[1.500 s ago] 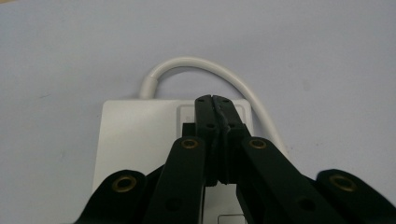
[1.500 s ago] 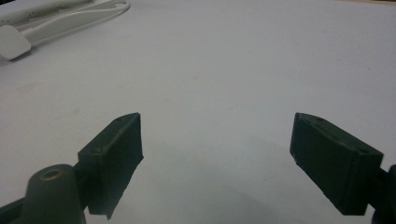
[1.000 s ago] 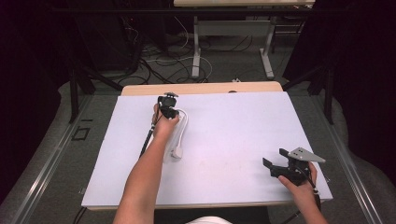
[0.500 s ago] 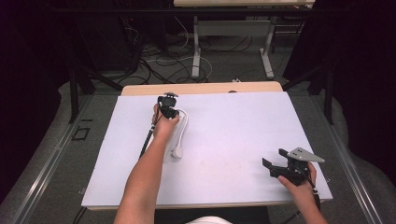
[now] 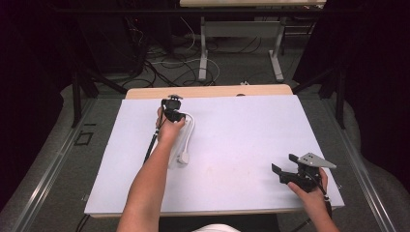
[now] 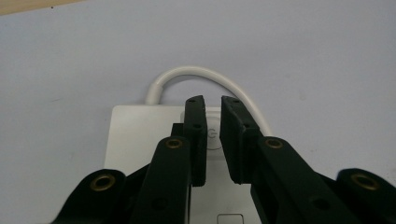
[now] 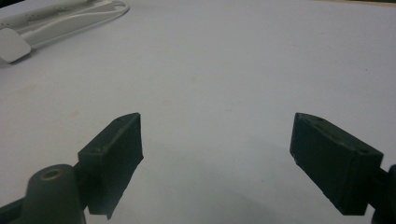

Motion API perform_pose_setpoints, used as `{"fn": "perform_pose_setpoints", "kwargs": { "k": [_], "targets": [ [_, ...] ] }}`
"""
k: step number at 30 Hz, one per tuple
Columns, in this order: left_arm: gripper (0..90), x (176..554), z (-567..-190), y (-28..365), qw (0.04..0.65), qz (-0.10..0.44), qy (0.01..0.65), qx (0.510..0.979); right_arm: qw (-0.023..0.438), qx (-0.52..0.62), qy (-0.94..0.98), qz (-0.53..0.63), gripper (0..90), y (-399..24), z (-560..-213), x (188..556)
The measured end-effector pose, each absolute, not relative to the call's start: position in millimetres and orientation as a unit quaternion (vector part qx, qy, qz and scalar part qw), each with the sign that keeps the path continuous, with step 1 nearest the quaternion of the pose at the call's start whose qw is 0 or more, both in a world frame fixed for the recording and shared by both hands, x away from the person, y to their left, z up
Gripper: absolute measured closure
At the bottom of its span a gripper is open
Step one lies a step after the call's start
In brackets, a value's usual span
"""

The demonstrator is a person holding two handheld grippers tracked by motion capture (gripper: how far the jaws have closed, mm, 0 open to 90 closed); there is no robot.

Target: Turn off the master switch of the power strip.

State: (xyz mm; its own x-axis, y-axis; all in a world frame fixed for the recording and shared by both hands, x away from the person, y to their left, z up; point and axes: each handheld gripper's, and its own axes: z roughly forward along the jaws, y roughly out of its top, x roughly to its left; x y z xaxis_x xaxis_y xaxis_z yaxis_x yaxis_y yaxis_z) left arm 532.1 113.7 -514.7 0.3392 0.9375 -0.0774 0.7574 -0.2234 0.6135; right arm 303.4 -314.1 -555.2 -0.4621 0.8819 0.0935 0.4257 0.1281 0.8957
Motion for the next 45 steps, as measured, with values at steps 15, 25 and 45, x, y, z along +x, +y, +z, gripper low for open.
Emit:
{"fn": "perform_pose_setpoints", "kwargs": {
  "k": [15, 25, 45],
  "targets": [
    [64.7, 528.4, -506.7, 115.7, 0.300, 0.155, 0.554, 0.761, 0.243, 0.455, 0.712, 0.476, 16.6, -312.9, -555.4, 303.5],
    [54.1, 524.7, -499.1, 117.0, 0.318, 0.148, 0.550, 0.758, 0.243, 0.453, 0.713, 0.477, 16.6, -312.9, -555.1, 303.1],
    [40.5, 508.0, -483.1, 110.4, 0.314, 0.172, 0.527, 0.771, 0.242, 0.445, 0.716, 0.481, 16.6, -310.9, -554.4, 303.0]
  ]
}}
